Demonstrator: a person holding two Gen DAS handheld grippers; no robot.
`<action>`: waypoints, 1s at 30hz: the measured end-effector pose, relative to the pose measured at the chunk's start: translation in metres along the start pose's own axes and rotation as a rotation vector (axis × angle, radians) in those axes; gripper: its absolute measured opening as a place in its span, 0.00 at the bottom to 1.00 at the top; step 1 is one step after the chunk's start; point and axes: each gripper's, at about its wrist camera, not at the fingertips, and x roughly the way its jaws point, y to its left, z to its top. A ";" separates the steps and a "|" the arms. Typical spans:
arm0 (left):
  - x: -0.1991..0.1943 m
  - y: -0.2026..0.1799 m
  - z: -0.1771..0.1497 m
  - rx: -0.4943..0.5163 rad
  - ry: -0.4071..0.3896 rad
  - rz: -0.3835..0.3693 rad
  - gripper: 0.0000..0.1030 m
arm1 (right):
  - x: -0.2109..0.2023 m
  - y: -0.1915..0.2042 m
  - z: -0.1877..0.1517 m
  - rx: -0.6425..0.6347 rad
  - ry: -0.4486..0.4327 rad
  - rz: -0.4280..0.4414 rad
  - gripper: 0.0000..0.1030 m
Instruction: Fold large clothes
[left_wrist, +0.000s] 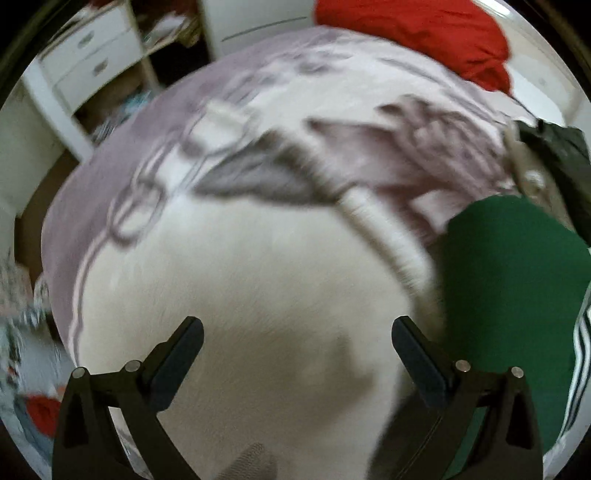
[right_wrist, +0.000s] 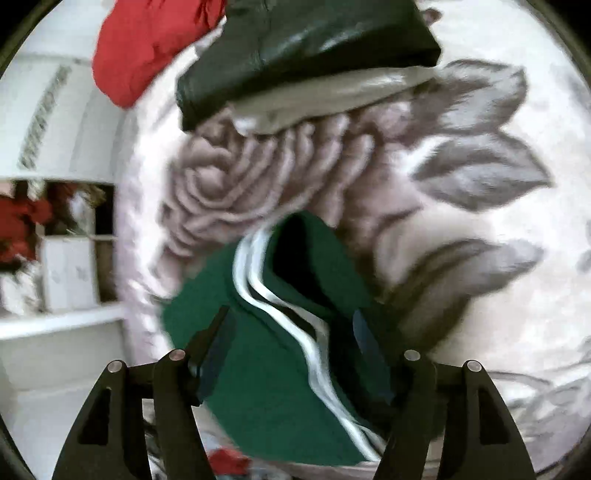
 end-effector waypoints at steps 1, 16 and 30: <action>-0.003 -0.009 0.005 0.019 -0.013 -0.016 1.00 | 0.015 -0.001 0.010 0.007 0.031 0.026 0.69; -0.001 -0.070 0.032 0.063 -0.040 0.004 1.00 | 0.028 0.021 0.071 -0.095 -0.093 -0.230 0.03; -0.022 -0.117 -0.008 0.154 0.099 0.120 1.00 | -0.006 -0.063 -0.023 -0.078 0.181 -0.050 0.61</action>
